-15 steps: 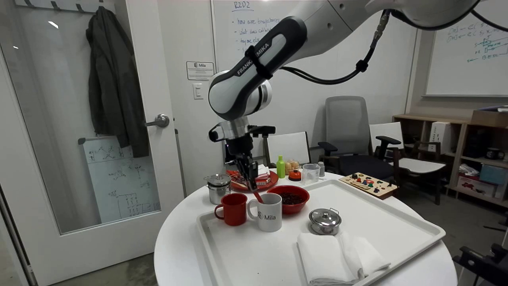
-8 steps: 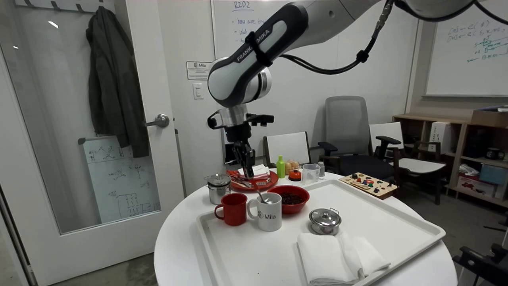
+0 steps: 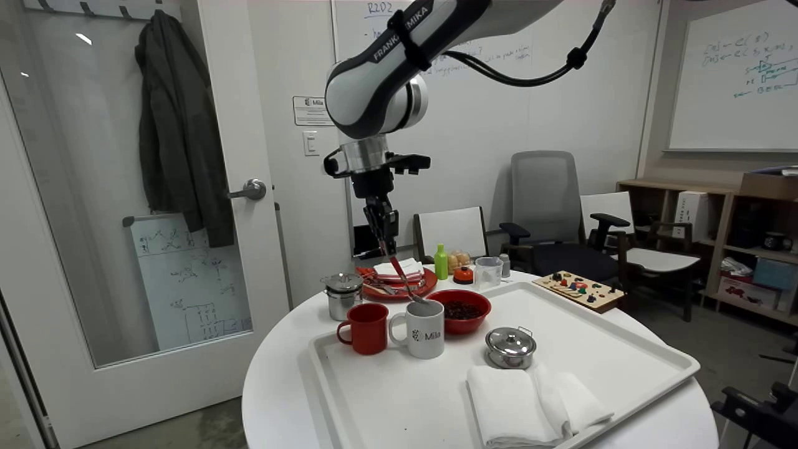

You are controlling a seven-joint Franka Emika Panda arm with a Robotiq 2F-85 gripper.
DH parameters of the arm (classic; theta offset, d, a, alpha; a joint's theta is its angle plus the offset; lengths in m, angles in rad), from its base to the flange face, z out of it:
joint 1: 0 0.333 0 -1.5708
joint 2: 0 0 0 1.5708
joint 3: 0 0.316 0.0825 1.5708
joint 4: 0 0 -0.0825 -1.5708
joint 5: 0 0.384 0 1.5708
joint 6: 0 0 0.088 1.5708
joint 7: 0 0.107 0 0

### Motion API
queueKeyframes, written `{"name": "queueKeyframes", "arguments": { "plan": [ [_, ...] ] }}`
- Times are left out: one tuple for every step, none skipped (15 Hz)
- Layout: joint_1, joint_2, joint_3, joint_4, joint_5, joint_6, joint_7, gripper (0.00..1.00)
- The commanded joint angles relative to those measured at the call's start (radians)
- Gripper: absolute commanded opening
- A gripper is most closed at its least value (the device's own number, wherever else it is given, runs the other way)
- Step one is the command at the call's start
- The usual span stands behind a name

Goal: Use the spoon to stir the contents in the red bowl

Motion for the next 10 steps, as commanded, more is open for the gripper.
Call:
{"name": "queueKeyframes", "arguments": {
  "plan": [
    [0.001, -0.072, -0.006, -0.084, -0.008, 0.016, 0.033, 0.14],
    [-0.005, -0.086, -0.004, -0.102, -0.002, 0.024, 0.037, 0.14],
    [-0.011, -0.097, -0.002, -0.116, 0.003, 0.031, 0.044, 0.14],
    [-0.019, -0.113, 0.000, -0.133, 0.006, 0.037, 0.054, 0.14],
    [-0.028, -0.128, 0.001, -0.153, 0.008, 0.047, 0.059, 0.14],
    [-0.037, -0.141, -0.002, -0.171, 0.006, 0.058, 0.066, 0.14],
    [-0.046, -0.154, -0.006, -0.189, 0.003, 0.069, 0.073, 0.14],
    [-0.057, -0.164, -0.011, -0.209, -0.002, 0.089, 0.078, 0.13],
    [-0.063, -0.177, -0.016, -0.225, -0.004, 0.099, 0.091, 0.13],
    [-0.072, -0.185, -0.024, -0.241, -0.008, 0.111, 0.101, 0.14]
  ]
}}
